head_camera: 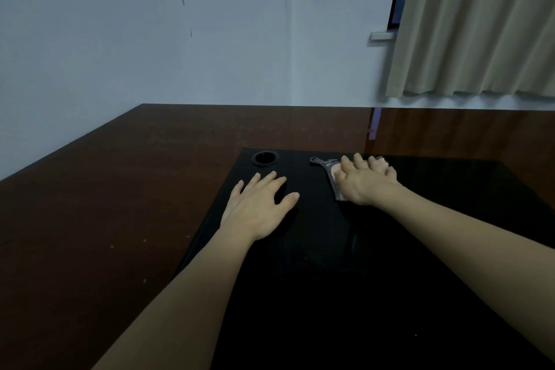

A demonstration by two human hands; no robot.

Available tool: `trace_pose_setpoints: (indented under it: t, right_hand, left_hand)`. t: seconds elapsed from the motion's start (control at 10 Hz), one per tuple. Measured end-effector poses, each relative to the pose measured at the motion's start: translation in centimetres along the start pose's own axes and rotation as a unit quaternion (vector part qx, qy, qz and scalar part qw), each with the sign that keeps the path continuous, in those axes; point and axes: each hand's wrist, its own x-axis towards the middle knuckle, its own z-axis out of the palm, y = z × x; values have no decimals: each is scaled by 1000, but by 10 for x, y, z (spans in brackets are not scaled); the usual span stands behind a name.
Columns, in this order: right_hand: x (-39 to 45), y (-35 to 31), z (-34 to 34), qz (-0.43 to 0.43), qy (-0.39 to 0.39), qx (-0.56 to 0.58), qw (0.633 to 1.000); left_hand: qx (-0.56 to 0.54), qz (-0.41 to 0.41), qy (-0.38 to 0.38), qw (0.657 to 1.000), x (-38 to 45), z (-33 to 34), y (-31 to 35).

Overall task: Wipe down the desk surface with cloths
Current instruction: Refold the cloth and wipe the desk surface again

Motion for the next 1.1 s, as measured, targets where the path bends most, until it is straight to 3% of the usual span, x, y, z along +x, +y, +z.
trace_pose_setpoints:
  t: [0.1, 0.2, 0.5, 0.6, 0.8, 0.9, 1.0, 1.1]
  right_hand:
    - [3, -7, -3, 1, 29, -15, 999]
    - [-3, 7, -12, -107, 27, -33, 993]
    - [8, 43, -19, -278, -3, -30, 960]
    - [7, 39, -17, -255, -16, -26, 966]
    - [-1, 8, -9, -53, -5, 8, 999]
    - [-4, 4, -12, -55, -8, 15, 998]
    - [-3, 23, -16, -224, 8, -30, 974]
    - [-1, 36, -17, -296, -27, -29, 954]
  left_hand:
    - [0, 0, -2, 1000, -1, -1, 0]
    - [1, 0, -4, 1000, -1, -1, 0]
    - [-4, 4, -5, 1000, 2, -1, 0]
    - [0, 3, -6, 1000, 3, 0, 0]
    - [1, 0, -5, 1000, 2, 0, 0]
    - [1, 0, -3, 1000, 1, 0, 0]
    - [1, 0, -4, 1000, 1, 0, 1]
    - [0, -2, -6, 1000, 1, 0, 1]
